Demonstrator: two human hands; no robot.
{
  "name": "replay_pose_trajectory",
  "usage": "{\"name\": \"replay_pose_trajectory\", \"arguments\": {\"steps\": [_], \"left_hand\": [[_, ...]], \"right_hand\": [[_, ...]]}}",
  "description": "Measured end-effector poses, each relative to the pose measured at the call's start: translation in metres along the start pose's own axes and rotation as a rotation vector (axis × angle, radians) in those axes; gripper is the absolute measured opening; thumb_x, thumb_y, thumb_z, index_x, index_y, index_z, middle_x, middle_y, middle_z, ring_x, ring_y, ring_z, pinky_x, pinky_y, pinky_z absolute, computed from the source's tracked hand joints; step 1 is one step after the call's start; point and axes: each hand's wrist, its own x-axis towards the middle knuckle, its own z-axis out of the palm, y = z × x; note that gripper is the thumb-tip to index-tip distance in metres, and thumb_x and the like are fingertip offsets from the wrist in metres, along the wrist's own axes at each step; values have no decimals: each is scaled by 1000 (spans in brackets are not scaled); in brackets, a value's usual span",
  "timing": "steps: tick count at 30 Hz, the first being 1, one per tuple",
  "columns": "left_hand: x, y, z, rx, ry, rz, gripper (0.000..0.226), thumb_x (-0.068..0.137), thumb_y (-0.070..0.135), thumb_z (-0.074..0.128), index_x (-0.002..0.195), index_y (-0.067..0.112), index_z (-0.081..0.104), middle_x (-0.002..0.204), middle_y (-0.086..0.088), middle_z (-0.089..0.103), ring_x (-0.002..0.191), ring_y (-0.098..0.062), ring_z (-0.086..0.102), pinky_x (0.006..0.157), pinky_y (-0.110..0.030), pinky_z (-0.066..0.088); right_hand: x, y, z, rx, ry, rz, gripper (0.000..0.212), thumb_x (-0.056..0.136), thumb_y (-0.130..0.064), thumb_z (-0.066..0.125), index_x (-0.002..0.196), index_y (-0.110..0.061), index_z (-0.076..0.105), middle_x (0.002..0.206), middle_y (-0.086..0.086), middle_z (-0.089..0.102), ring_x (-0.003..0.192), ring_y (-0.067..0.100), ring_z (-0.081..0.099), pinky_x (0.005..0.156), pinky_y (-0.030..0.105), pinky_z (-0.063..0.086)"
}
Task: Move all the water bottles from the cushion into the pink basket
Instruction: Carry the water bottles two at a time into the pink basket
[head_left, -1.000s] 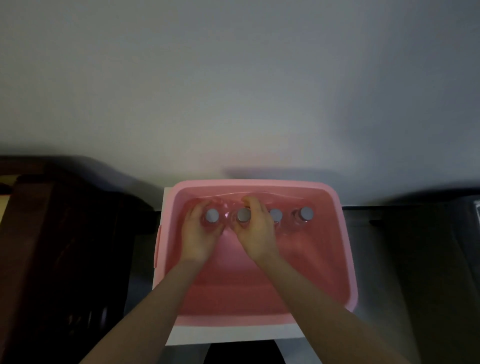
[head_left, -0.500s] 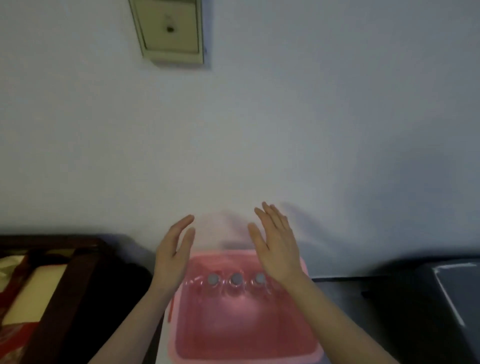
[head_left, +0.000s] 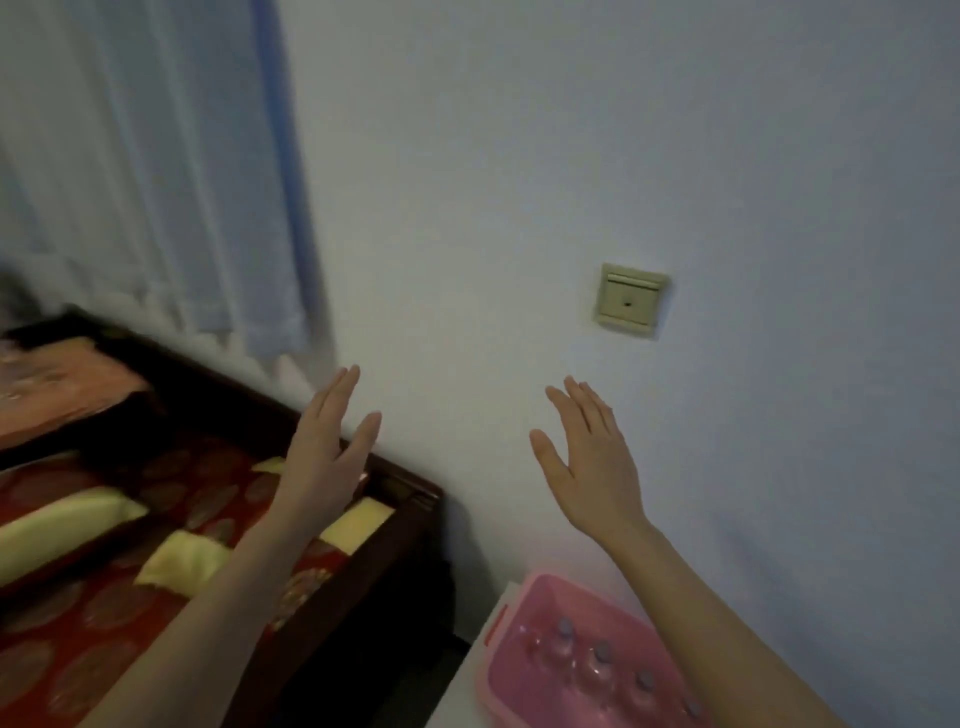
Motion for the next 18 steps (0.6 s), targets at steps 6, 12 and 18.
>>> {"name": "replay_pose_trajectory", "arguments": {"steps": [6,12,18], "left_hand": [[-188,-66,-209,249,260,-357,57,93,28,56,146,23,35,151,3,38,138,-15,34,105,-29,31],[-349,-88,-380,373,594,-685,51,92,20,59,140,11,45,144,-10,49,132,-24,45,104,-31,32],[-457,-137,-493,301,737,-812,47,92,20,59,138,14,49,139,-7,54,128,-19,50,106,-37,36]], "right_hand": [[-58,-158,80,222,-242,-247,54,97,-43,43,147,-21,34,157,1,28,146,17,19,118,35,18],[-129,-337,136,395,-451,-472,55,96,-45,45,146,-23,35,157,-2,28,146,14,19,117,39,26],[-197,-496,184,490,-532,-556,57,95,-40,50,146,-21,34,153,1,33,144,16,24,115,41,31]]}}
